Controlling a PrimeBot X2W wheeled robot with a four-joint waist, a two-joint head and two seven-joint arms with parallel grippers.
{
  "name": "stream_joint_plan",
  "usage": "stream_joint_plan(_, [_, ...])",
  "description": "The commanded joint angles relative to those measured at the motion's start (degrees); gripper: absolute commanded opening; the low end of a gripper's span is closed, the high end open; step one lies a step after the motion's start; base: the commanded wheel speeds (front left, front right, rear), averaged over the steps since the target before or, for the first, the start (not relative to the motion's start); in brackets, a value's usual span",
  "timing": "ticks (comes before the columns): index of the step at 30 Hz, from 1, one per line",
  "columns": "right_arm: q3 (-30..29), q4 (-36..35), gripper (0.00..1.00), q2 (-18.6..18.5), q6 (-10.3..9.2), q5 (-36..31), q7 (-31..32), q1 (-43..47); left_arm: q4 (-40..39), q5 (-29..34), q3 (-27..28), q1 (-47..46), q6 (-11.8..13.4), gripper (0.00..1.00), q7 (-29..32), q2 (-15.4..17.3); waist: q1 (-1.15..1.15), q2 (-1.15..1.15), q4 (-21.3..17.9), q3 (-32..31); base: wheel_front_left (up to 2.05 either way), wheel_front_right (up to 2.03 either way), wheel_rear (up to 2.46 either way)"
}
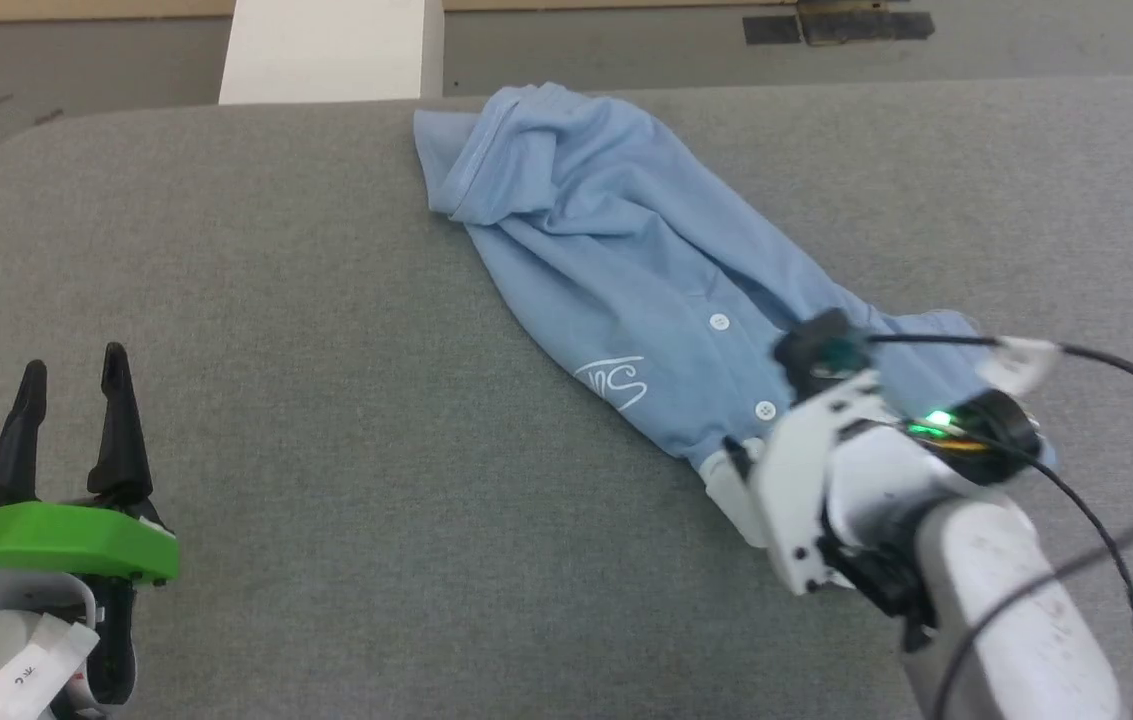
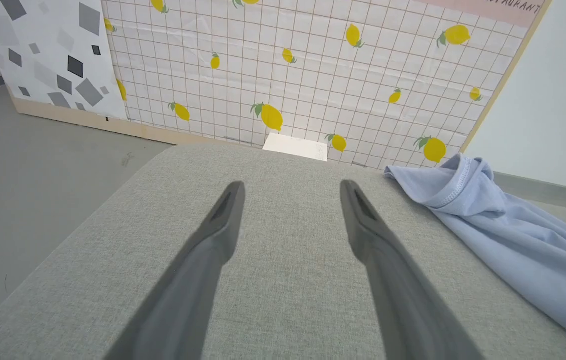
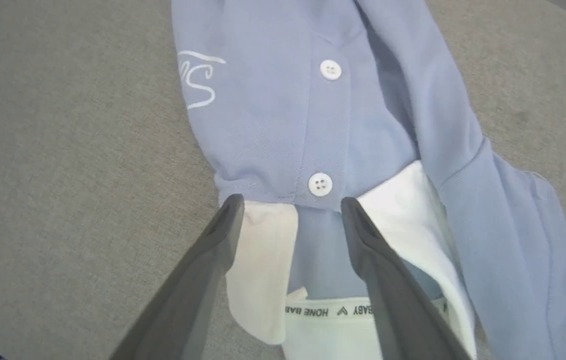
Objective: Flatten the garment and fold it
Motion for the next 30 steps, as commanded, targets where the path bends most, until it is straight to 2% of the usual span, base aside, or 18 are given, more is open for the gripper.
stream_joint_plan(1, [1.5,1.2,1.0,0.0,-0.08,-0.6,2.1,-1.8,-0.1,-0.7,0.0,0.3,0.1,1.0,0.1,0.1,0.0,0.28,0.7,0.9,0.0,0.0,0.0])
stream_joint_plan(6, [6.5,7.1,1.0,0.0,-0.08,-2.8,8.8,-5.5,0.1,-1.0,-0.4,-0.8,-0.6,1.0,0.0,-0.1,0.0,0.28,2.1,2.6,0.0,0.0,0.0])
stream_joint_plan(12, [10.1,14.2,1.0,-0.4,-0.08,-4.1,12.5,-6.7,0.9,-1.2,-0.8,-1.8,-1.3,1.0,-0.3,-0.4,0.0,0.28,3.5,3.9,0.0,0.0,0.0])
stream_joint_plan(16, [11.4,16.5,1.0,-0.8,-0.08,-2.8,13.9,-6.7,1.5,-1.2,-0.8,-2.1,-1.7,1.0,-0.5,-0.4,0.0,0.28,3.8,4.1,0.0,0.0,0.0])
stream_joint_plan(17, [11.4,16.6,0.44,-0.8,-0.08,-2.5,13.9,-6.8,1.6,-1.1,-0.8,-2.1,-1.8,1.0,-0.5,-0.4,0.0,0.28,3.8,4.1,0.0,0.0,0.0])
stream_joint_plan(18, [11.3,16.6,0.15,-0.8,-0.08,-1.7,13.5,-7.0,1.8,-1.1,-0.8,-2.2,-1.8,1.0,-0.5,-0.4,0.0,0.28,3.8,4.0,0.0,0.0,0.0])
stream_joint_plan(19, [11.2,16.5,0.0,-0.7,-0.08,-0.9,13.1,-7.2,1.9,-1.1,-0.9,-2.2,-1.8,1.0,-0.6,-0.4,0.0,0.28,3.7,3.8,0.0,0.0,0.0])
stream_joint_plan(25, [12.5,13.1,0.0,-0.1,-0.08,7.0,7.7,-9.4,2.3,-0.9,-1.2,-2.1,-1.8,1.0,-0.6,-0.4,0.0,0.28,3.0,2.2,0.0,0.0,0.0])
stream_joint_plan(30, [21.5,10.1,0.0,0.0,-0.08,17.9,2.4,-12.2,2.2,-0.7,-2.0,-2.0,-1.6,1.0,-0.4,-0.7,0.0,0.28,2.9,1.2,0.0,0.0,0.0])
